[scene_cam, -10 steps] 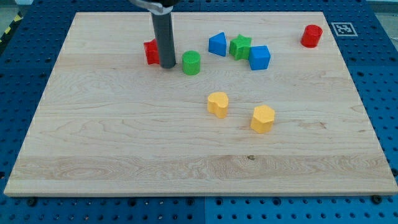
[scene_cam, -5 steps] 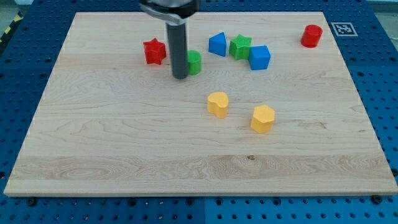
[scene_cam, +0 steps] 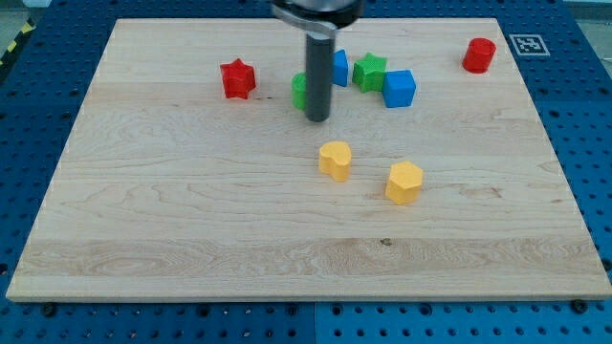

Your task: Move the green circle into a group of blocks

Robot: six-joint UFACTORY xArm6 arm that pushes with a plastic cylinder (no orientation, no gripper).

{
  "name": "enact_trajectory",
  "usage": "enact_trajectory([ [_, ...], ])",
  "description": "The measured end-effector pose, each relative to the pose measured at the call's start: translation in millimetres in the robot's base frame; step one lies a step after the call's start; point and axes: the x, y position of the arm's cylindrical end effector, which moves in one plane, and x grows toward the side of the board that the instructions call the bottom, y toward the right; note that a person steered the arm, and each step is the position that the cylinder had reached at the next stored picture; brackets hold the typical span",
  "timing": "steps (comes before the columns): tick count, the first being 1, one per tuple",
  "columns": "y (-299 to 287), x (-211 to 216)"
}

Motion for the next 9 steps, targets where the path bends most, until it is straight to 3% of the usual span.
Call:
enact_trajectory([
  [4, -7, -29],
  [6, -44, -31],
  [7, -45, -59],
  [9, -30, -68],
])
